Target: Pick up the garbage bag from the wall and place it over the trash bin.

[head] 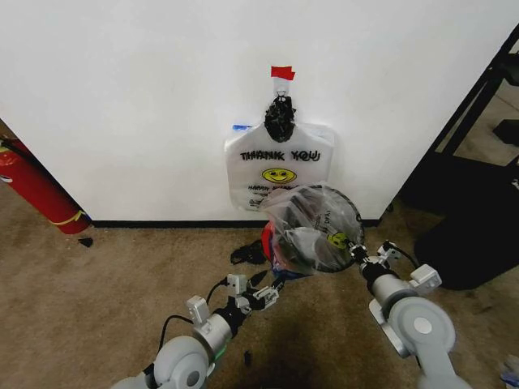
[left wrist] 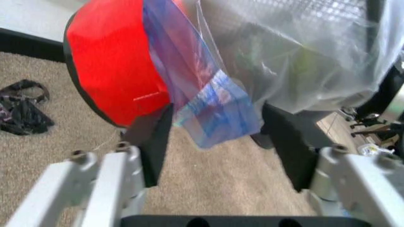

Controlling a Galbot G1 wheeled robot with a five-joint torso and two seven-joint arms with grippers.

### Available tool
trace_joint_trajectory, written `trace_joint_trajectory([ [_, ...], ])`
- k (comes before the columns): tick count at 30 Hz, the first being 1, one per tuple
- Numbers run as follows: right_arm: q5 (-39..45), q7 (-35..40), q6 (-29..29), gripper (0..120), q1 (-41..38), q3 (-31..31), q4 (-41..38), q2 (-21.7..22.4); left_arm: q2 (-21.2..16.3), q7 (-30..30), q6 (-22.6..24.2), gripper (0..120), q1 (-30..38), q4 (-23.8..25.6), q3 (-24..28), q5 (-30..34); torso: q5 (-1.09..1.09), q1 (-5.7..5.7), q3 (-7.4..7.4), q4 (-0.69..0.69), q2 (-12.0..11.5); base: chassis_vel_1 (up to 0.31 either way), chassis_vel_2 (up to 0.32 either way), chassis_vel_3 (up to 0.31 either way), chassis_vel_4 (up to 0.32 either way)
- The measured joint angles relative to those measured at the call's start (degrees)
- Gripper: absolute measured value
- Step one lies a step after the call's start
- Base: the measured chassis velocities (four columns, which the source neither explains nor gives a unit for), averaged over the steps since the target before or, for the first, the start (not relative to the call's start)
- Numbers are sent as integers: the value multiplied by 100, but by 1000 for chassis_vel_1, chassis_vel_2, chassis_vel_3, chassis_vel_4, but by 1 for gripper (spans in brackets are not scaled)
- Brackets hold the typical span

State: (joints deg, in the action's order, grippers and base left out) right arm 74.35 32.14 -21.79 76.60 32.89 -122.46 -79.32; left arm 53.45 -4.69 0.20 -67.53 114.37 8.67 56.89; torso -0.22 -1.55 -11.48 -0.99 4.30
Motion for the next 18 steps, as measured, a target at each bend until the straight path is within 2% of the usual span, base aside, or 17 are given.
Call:
trace_joint_trajectory([
  [3,-33,-24,-7,0,46,-1,-20,-8,74,-62,6,39,70,-56,49,-5,0,0,0,-1,0,0,0,0,0],
  [6,-47,-33,-8,0,76,3,-26,-8,90,-85,6,32,86,-62,80,-5,0,0,0,0,0,0,0,0,0],
  [12,-68,-42,-8,0,80,9,-36,-26,105,-117,-18,6,69,-68,108,-6,0,0,0,0,0,0,0,0,0],
  [15,-67,-42,-8,0,61,4,-39,-39,104,-121,-22,0,42,-68,105,-20,0,0,0,0,0,0,0,0,0],
  [18,-57,-36,-11,0,56,-7,-61,-58,117,-138,-24,0,17,-123,97,-106,0,0,0,0,0,0,0,0,0],
])
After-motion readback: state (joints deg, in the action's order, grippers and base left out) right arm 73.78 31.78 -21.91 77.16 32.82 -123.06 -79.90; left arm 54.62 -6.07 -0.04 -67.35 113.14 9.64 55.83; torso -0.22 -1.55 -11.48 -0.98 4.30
